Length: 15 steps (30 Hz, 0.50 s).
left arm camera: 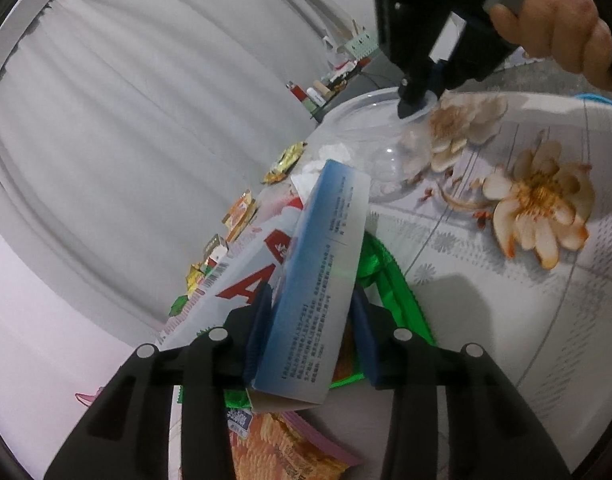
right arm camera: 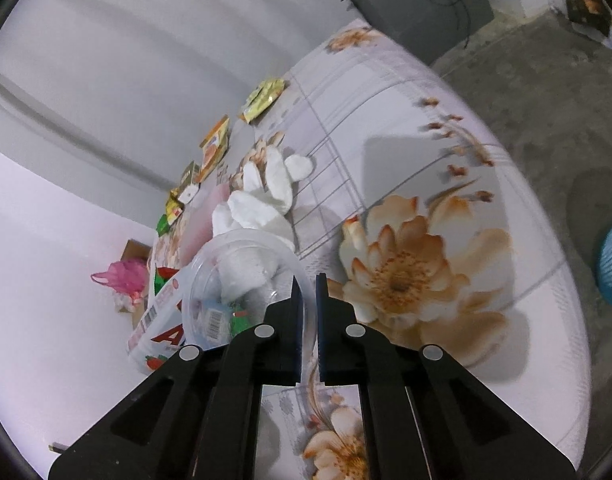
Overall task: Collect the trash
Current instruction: 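Grasp the blue vitamin box with the left gripper while the right grasps the clear bowl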
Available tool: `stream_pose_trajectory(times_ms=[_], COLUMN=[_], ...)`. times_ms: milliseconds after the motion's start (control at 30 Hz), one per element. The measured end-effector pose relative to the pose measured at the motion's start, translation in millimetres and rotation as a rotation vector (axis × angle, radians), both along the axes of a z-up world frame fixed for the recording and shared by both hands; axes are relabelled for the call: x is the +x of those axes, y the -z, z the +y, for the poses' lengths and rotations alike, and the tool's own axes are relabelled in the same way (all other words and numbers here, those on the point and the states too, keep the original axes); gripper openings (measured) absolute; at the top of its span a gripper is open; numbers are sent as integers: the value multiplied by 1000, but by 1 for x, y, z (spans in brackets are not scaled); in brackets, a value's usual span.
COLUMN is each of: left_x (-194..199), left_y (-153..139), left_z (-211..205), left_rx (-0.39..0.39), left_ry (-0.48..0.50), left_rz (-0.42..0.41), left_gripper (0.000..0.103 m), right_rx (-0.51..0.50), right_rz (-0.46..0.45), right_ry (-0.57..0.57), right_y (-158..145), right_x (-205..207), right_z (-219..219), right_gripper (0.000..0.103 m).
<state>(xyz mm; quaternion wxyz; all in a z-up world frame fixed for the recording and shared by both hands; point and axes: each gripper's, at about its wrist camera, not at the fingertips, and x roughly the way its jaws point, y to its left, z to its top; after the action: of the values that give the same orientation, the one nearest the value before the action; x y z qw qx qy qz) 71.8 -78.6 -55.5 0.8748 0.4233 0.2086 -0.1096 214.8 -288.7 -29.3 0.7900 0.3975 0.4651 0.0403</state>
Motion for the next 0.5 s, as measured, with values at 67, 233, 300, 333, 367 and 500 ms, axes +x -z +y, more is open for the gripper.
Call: stream_pose_trajectory(times_ms=[67, 233, 300, 333, 367, 500], left_x=[-6, -14, -18, -19, -22, -29], left_y=[-6, -17, -21, -23, -26, -37], left_z=[-2, -4, -5, -4, -4, -5], left_rx=[-13, -42, -51, -54, -60, -78], left_ry=[8, 16, 19, 22, 25, 34], left_rz=[-18, -41, -53, -59, -66, -97], left_gripper=[35, 29, 29, 29, 29, 29], right_rx=[-2, -1, 1, 3, 4, 7], right_rz=[-10, -35, -41, -45, -49, -66], right_ry=[16, 50, 58, 64, 69, 86], right_y=[-3, -9, -10, -11, -12, -16], right_x=[-7, -21, -25, -27, -29, -39], right_z=[-5, -13, -16, -16, -17, -20], right_gripper=[4, 4, 4, 4, 4, 4])
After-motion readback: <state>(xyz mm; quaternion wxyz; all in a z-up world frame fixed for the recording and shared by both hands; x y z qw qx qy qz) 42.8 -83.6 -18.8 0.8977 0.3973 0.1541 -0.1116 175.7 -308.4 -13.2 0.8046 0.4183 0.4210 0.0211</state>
